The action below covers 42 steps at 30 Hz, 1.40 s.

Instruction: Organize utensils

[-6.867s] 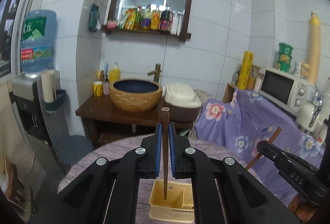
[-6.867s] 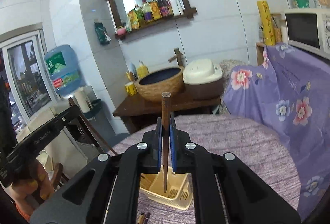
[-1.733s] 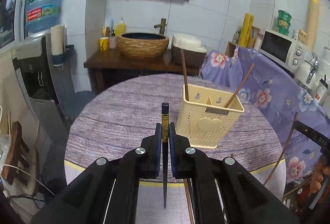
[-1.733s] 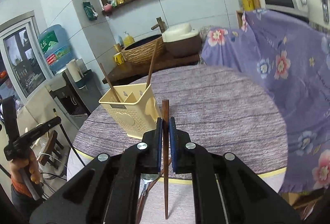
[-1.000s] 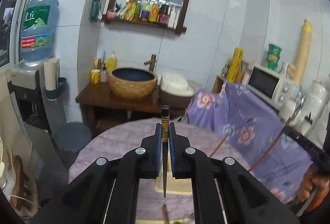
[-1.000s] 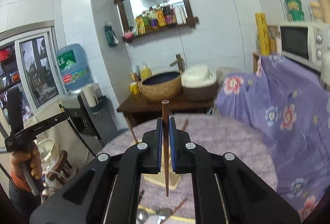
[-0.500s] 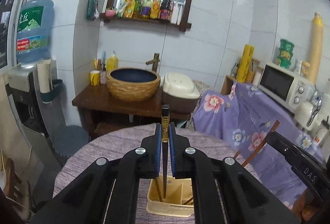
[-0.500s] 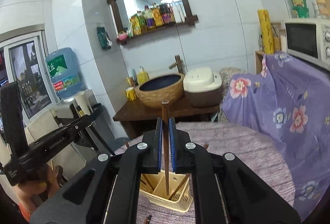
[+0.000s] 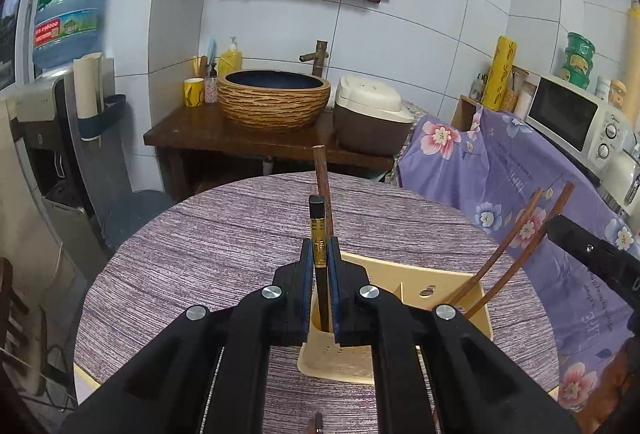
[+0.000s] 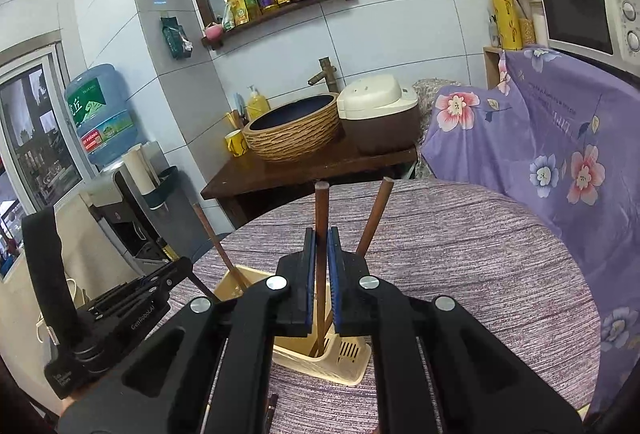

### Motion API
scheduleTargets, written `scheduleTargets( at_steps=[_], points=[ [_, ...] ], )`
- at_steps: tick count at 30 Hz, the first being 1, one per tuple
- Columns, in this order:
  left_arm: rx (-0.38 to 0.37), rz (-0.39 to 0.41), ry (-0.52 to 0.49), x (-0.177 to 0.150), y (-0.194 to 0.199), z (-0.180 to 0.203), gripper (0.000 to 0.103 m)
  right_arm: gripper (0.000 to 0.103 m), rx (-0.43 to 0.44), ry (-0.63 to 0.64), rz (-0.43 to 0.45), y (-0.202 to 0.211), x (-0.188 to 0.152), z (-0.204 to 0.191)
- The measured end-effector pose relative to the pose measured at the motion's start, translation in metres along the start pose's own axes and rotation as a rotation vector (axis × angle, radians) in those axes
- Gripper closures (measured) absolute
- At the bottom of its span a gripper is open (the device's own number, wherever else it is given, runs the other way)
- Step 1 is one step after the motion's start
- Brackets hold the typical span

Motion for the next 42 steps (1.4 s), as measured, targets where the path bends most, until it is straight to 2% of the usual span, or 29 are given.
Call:
scheduleTargets(
  at_steps=[3, 4, 6, 7, 8, 10, 13, 15, 18, 20, 22, 26, 31, 37, 42],
  points=[
    [-0.015, -0.012, 0.009, -0.001, 0.004, -0.001, 0.094, 0.096, -0.01, 0.032, 0.023, 0.003, -0.003, -0.002],
    [-0.021, -0.01, 0.01, -0.002, 0.006, -0.002, 0.09, 0.096, -0.019, 0.048, 0.03, 0.005, -0.004, -0.004],
    [-0.026, 0.005, 0.01, -0.003, 0.013, -0.004, 0.071, 0.094, -0.023, 0.061, 0.04, 0.01, -0.006, -0.007],
    [-0.025, 0.02, 0.012, -0.005, 0.019, -0.006, 0.053, 0.088, -0.024, 0.061, 0.042, 0.013, -0.008, -0.008],
    [-0.025, 0.035, 0.014, -0.007, 0.025, -0.007, 0.045, 0.077, -0.025, 0.058, 0.045, 0.017, -0.011, -0.009],
    [-0.028, 0.059, 0.002, -0.015, 0.038, -0.011, 0.041, 0.06, -0.024, 0.061, 0.057, 0.026, -0.017, -0.012],
    [-0.015, 0.059, -0.027, -0.035, 0.053, -0.016, 0.028, 0.059, -0.041, 0.093, 0.056, 0.041, -0.032, -0.018],
    [-0.009, 0.069, -0.036, -0.05, 0.063, -0.022, 0.023, 0.056, -0.041, 0.096, 0.04, 0.05, -0.046, -0.021],
    [0.014, 0.073, -0.059, -0.076, 0.071, -0.032, 0.017, 0.046, -0.041, 0.102, 0.031, 0.065, -0.072, -0.022],
    [0.035, 0.041, -0.072, -0.099, 0.071, -0.04, 0.017, 0.044, -0.076, 0.112, 0.009, 0.074, -0.095, -0.018],
    [0.047, -0.024, -0.075, -0.125, 0.067, -0.049, 0.018, 0.044, -0.101, 0.111, -0.024, 0.077, -0.115, -0.012],
    [0.039, -0.124, -0.069, -0.165, 0.06, -0.056, 0.037, 0.044, -0.143, 0.047, -0.118, 0.08, -0.164, 0.01],
    [-0.007, -0.214, -0.082, -0.203, 0.056, -0.05, 0.052, 0.044, -0.162, -0.035, -0.208, 0.081, -0.21, 0.03],
    [-0.023, -0.274, -0.092, -0.234, 0.054, -0.041, 0.063, 0.044, -0.139, -0.05, -0.271, 0.081, -0.246, 0.022],
    [-0.019, -0.282, -0.073, -0.245, 0.057, -0.043, 0.063, 0.057, -0.094, -0.014, -0.343, 0.065, -0.268, -0.001]
  ],
)
Point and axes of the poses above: each gripper's, at about its wrist camera, not at the fingertips, and y roughly against the way its jaws point, z to its right, x to its top, the point moved 8 cm from there along -y, roughly the way its jaws point, and after that the axes turned 10 degrees about x, right-handed, at the moved point
